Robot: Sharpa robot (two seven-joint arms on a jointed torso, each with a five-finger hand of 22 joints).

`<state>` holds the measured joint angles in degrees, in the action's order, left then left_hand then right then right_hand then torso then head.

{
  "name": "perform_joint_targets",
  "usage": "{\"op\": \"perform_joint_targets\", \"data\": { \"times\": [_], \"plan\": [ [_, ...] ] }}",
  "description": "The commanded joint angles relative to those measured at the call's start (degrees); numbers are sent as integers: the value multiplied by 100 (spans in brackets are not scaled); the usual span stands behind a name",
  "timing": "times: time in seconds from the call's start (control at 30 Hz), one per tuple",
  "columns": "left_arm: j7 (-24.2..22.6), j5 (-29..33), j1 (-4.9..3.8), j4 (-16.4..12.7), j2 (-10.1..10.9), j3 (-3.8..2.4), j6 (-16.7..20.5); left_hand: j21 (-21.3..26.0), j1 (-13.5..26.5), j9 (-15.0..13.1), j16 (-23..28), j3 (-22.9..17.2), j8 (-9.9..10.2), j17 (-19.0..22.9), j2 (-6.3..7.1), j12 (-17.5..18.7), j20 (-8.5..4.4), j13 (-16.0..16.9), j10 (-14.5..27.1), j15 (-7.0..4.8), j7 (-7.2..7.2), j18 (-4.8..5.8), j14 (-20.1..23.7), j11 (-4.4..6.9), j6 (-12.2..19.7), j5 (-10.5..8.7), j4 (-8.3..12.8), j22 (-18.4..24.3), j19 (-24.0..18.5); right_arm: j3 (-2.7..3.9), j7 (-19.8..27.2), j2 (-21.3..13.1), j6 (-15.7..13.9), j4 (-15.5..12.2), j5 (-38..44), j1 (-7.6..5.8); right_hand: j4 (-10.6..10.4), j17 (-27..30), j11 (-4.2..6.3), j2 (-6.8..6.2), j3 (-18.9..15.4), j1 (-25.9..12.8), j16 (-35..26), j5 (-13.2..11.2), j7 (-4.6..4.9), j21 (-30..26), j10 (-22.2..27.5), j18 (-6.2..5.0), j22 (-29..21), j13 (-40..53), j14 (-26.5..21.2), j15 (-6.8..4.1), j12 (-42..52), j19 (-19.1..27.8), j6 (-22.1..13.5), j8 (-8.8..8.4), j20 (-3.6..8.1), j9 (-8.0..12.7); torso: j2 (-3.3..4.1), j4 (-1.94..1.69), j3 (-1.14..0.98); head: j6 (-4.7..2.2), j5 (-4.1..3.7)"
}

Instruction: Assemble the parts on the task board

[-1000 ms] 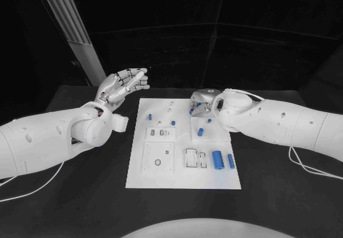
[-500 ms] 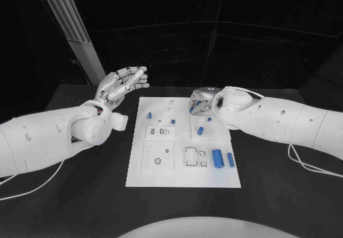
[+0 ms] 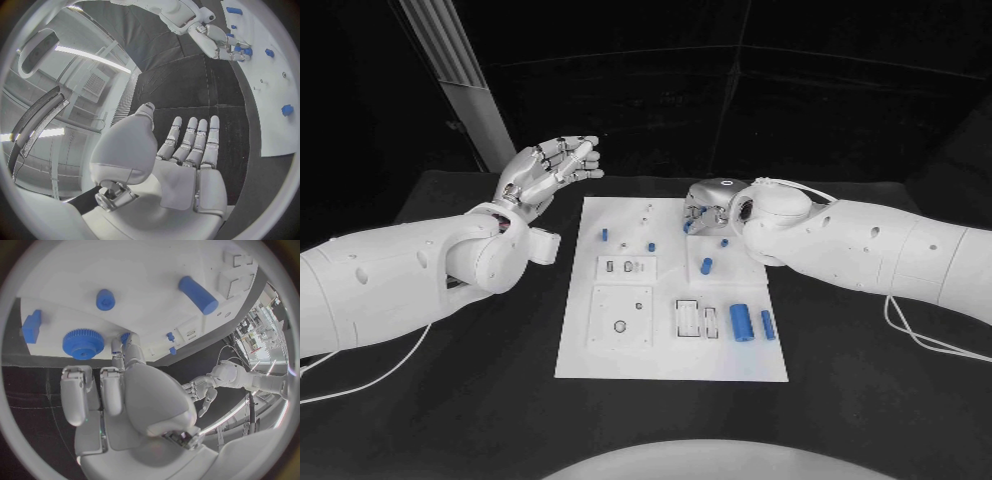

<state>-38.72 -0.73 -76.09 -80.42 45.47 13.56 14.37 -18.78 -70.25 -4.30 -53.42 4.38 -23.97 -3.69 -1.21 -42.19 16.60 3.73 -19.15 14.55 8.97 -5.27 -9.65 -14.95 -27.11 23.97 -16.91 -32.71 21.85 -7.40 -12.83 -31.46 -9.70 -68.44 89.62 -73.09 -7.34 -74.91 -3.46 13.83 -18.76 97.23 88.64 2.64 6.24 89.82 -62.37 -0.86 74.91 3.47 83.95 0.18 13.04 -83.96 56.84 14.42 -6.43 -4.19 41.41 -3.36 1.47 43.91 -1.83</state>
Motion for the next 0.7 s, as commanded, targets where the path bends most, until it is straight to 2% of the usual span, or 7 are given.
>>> {"op": "perform_joint_targets", "data": {
  "times": [0.03, 0.27, 0.53, 0.7],
  "plan": [
    [-922, -37, -11, 11, -5, -3, -78, 17, -1, -7, 20, 35, -23, 2, -50, -12, 2, -2, 41, 16, 782, -3, 34, -7, 29, 8, 11, 10, -46, -2, 182, -54, -404, -102, 20, 1, -37, -499, -5, 214, 1, 70, -9, 5, 17, 18, -55, 86, 1509, -4, 443, -26, -45, -604, 46, -32, 28, -11, 1, 2, -4, -40, 27],
    [-922, -37, -10, 23, -7, -3, -81, 18, -2, -6, 21, 36, -26, 2, -52, -12, 2, -2, 42, 16, 782, -2, 36, -7, 31, 8, 11, 11, -49, 7, 362, -219, -929, -381, 20, -1, -50, -525, -17, 206, -11, 129, -6, 5, 31, 18, -99, 86, 1509, -4, 448, -15, -132, -604, 66, -71, 22, -1, -5, -2, 8, -75, 48],
    [-920, -37, -10, 32, -22, -3, -82, 18, -2, -6, 21, 36, -26, 2, -52, -12, 2, -2, 42, 16, 782, -2, 36, -7, 31, 8, 11, 11, -49, 270, 541, -262, -1340, -499, 20, -5, -61, -546, -43, 211, -13, 208, -2, 5, 57, 18, -151, 86, 1509, -3, 452, 6, -229, -604, 90, -116, 8, 7, 2, -7, 5, -173, 92],
    [-921, -37, -10, 33, -28, -3, -85, 18, -2, -6, 21, 36, -26, 2, -52, -12, 2, -2, 42, 16, 782, -2, 36, -7, 31, 8, 11, 11, -49, 341, 601, -197, -1436, -424, 20, -6, -70, -556, -56, 209, -18, 230, 0, 5, 69, 18, -158, 86, 1509, -4, 454, 16, -272, -604, 88, -139, 1, 12, 8, -7, 4, -217, 118]
  ]
}}
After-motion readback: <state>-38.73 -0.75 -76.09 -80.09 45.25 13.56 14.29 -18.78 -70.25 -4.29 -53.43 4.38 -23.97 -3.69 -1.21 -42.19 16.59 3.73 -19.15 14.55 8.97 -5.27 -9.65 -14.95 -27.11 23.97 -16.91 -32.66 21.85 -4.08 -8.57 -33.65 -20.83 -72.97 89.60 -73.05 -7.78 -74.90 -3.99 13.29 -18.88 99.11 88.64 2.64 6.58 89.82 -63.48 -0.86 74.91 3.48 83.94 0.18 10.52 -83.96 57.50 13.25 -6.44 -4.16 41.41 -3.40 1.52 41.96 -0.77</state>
